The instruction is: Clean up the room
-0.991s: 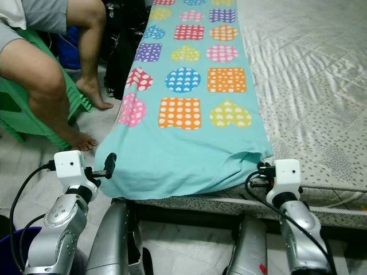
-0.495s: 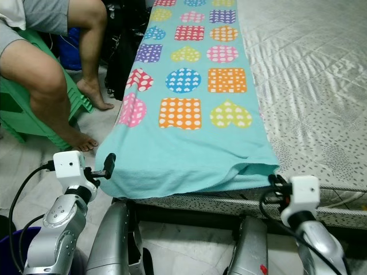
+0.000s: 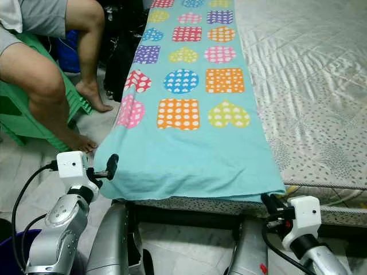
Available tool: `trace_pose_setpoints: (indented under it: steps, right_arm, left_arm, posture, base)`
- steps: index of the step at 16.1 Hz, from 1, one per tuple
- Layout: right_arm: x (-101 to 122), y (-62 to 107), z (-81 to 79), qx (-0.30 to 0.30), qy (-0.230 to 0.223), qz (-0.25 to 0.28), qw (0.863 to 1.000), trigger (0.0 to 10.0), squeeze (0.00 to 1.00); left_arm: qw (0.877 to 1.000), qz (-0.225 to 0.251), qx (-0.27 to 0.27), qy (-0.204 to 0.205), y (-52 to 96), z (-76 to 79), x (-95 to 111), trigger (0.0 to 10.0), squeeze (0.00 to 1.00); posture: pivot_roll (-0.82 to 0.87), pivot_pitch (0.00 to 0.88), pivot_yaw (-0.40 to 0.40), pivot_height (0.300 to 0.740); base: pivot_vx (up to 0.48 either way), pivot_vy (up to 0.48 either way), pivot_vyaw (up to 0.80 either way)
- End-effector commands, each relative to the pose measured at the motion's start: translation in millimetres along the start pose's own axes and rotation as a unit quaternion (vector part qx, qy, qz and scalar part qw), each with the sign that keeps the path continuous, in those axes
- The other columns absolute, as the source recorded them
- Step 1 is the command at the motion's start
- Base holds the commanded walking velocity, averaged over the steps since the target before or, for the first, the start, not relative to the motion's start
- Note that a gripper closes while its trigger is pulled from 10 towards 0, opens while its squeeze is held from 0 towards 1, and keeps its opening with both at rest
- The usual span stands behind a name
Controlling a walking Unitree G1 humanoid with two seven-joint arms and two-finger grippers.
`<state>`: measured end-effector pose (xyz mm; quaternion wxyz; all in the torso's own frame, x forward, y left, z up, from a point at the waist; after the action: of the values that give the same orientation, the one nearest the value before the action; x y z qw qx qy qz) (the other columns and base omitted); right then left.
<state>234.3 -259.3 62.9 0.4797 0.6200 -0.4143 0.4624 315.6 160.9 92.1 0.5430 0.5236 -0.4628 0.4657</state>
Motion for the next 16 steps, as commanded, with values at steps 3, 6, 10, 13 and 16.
trace_pose_setpoints:
  steps: [3, 6, 10, 13, 16]
  right_arm:
    - [-7.0, -0.8, 11.6, -0.027, 0.029, -0.024, 0.999, 10.0, 0.35]
    - [-6.1, -4.4, 8.3, -0.025, 0.032, -0.021, 0.999, 10.0, 1.0]
    - [-1.1, -5.1, 18.7, -0.054, 0.063, -0.014, 0.996, 10.0, 1.0]
    - [12.0, -2.0, 35.0, -0.093, 0.092, 0.004, 0.991, 10.0, 1.0]
    - [11.6, 5.1, 46.5, -0.106, 0.107, -0.003, 0.989, 10.0, 1.0]
  left_arm:
    - [1.0, -0.006, -0.004, -0.002, -1.6, 0.9, -3.8, 10.0, 0.0]
    - [1.0, -0.004, -0.006, 0.005, -2.2, 1.8, -3.4, 10.0, 0.0]
    - [1.0, -0.003, -0.007, 0.004, -3.1, 3.5, -3.1, 10.0, 0.0]
    - [1.0, -0.005, -0.021, 0.009, -5.0, 10.1, -4.5, 10.0, 0.0]
    - [1.0, -0.004, -0.024, 0.006, -8.6, 12.9, -4.2, 10.0, 0.0]
  posture:
    - [-0.09, 0.12, 0.095, 0.495]
    - [-0.09, 0.119, 0.091, 0.495]
    - [-0.1, 0.116, 0.095, 0.495]
    - [-0.11, 0.115, 0.099, 0.495]
    - [-0.14, 0.11, 0.109, 0.495]
  base:
    - [0.0, 0.0, 0.0]
    - [0.0, 0.0, 0.0]
    - [0.0, 0.0, 0.0]
    - [0.0, 0.0, 0.0]
    - [0.0, 0.0, 0.0]
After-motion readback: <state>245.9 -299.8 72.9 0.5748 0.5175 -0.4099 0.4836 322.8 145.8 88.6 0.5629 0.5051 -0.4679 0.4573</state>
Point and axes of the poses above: a point about 5 cm out from each wrist's last joint towards the gripper, its own y axis pointing back from the gripper into the wrist, its own x axis along the axis of the wrist's last joint, z = x × y, the point moved 4 cm from there along -y, pointing out of the wrist towards the gripper, and after that the axes turned 7 degrees about -y, right-handed, at the moved point
